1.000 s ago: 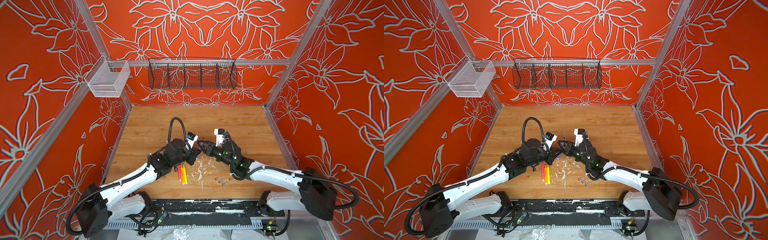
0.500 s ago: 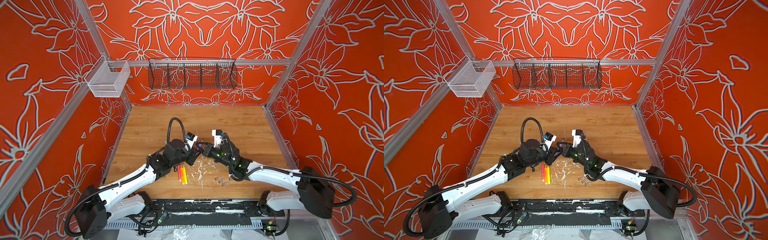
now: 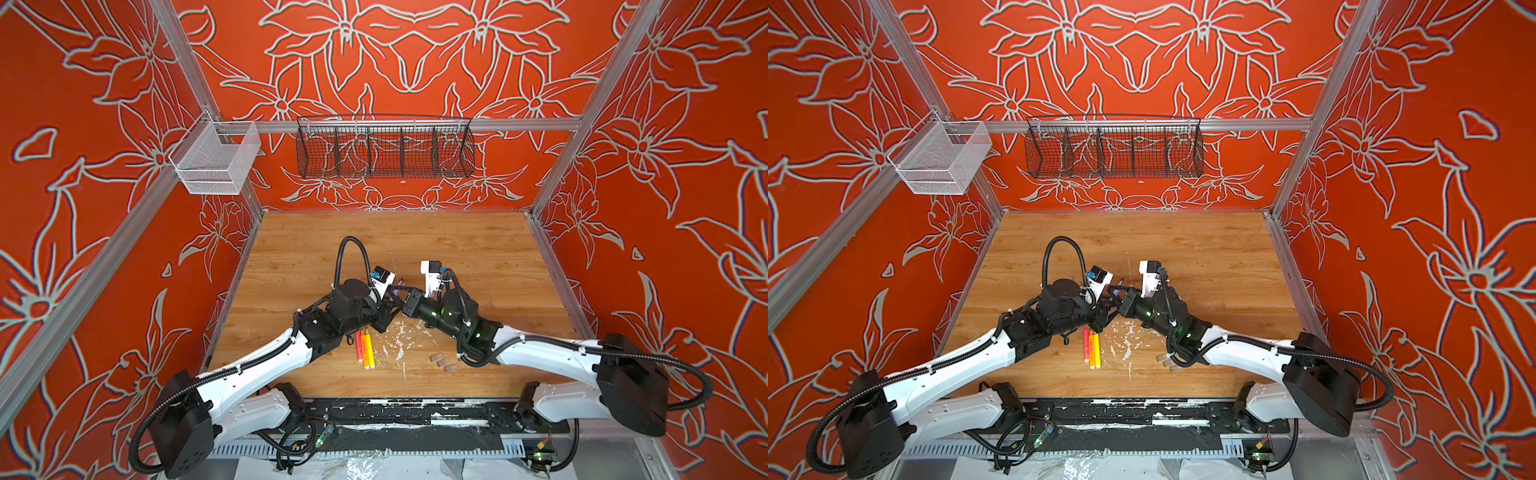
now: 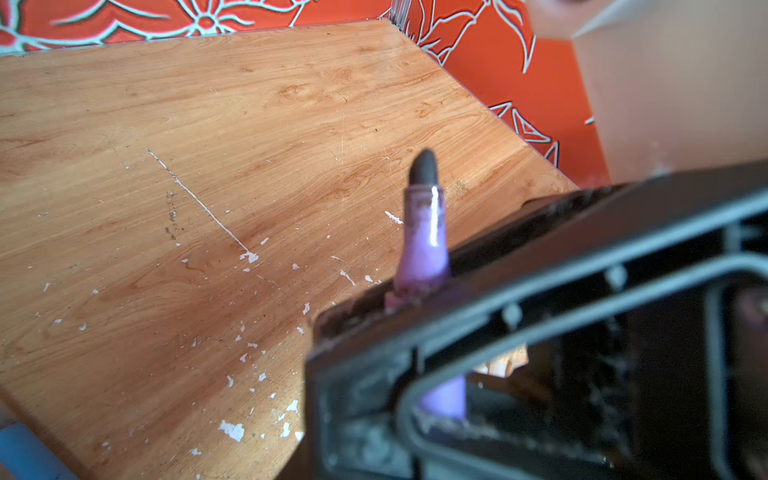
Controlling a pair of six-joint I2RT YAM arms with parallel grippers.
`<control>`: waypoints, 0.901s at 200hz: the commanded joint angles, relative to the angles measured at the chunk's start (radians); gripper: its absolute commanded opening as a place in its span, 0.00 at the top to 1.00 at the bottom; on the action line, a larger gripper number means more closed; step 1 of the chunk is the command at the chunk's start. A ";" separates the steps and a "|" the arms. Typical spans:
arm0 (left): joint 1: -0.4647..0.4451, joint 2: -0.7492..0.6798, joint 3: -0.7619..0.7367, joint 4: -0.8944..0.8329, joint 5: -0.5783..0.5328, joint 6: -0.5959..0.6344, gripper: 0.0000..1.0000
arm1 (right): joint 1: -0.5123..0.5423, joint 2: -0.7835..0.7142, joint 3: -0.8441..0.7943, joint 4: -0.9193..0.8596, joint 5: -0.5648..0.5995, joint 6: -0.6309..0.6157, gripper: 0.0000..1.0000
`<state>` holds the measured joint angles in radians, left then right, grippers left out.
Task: Insert the pens into the pen caps
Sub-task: 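Draw the right gripper back from the purple marker toward the clear caps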
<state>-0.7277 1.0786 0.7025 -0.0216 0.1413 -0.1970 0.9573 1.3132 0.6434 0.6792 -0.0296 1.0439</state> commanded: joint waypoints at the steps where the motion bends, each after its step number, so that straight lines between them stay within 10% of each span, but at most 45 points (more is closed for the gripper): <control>1: -0.004 -0.023 -0.006 0.045 0.003 0.014 0.73 | 0.024 0.012 0.024 0.029 -0.018 0.019 0.97; 49: -0.004 -0.019 -0.001 0.044 0.001 0.008 1.00 | 0.034 0.012 0.025 0.038 -0.020 0.019 0.96; 107: -0.004 -0.035 -0.015 0.046 -0.061 -0.010 1.00 | 0.032 -0.091 -0.009 -0.071 0.096 -0.032 0.57; 180: -0.004 -0.042 -0.037 0.054 -0.212 -0.027 1.00 | 0.032 -0.419 0.036 -0.858 0.341 -0.099 0.56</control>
<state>-0.7303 1.0546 0.6811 0.0032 -0.0101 -0.2203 0.9836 0.9768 0.6472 0.2096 0.1860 0.9710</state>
